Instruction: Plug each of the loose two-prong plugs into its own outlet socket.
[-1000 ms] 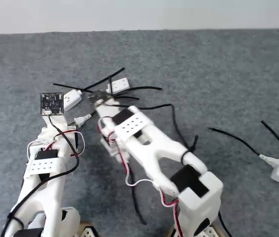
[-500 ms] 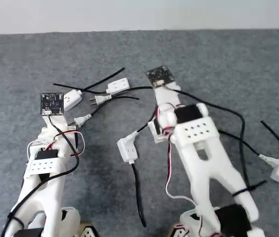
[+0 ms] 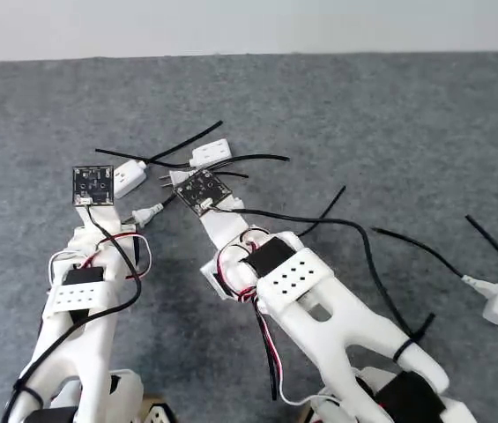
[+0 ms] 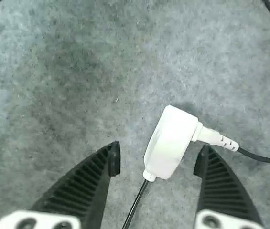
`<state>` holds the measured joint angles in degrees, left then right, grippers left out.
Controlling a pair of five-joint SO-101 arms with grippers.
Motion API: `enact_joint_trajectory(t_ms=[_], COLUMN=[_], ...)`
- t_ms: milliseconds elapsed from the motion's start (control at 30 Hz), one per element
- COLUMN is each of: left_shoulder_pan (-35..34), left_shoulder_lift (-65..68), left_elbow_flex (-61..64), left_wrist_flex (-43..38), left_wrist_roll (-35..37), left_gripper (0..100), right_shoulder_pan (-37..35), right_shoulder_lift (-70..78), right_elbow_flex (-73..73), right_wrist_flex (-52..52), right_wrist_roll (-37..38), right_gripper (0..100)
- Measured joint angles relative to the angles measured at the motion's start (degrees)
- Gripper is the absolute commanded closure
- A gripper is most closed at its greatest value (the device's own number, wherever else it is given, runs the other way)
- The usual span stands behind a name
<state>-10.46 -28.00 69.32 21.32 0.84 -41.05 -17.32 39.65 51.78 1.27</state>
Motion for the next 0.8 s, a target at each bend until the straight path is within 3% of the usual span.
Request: enact_joint_trajectory(t_ms=[233,400,500,800], left_shoulder_pan=[0.0,-1.4,-1.3,-1.6], left_shoulder_lift=[0.0,0.0,0.0,0.0], left_elbow_flex=[0.0,0.0,0.0,0.0], left_wrist_flex=[0.0,0.0,0.0,0.0], left_wrist_roll=[0.0,0.0,0.0,0.0], left_gripper=[99,99,99,99], right_shoulder_pan=[2.8,3.2,5.1,17.1], right_shoulder_lift=[12.7,19.0,20.0,20.3], right_elbow_flex=[0.0,-3.9,-5.5,-10.5], right_wrist_flex=[-1.3,-1.4,-1.9,-0.1], right_wrist_roll=[2.4,2.4,2.5,2.8], right_gripper=[76.0,93.0,98.3,99.0])
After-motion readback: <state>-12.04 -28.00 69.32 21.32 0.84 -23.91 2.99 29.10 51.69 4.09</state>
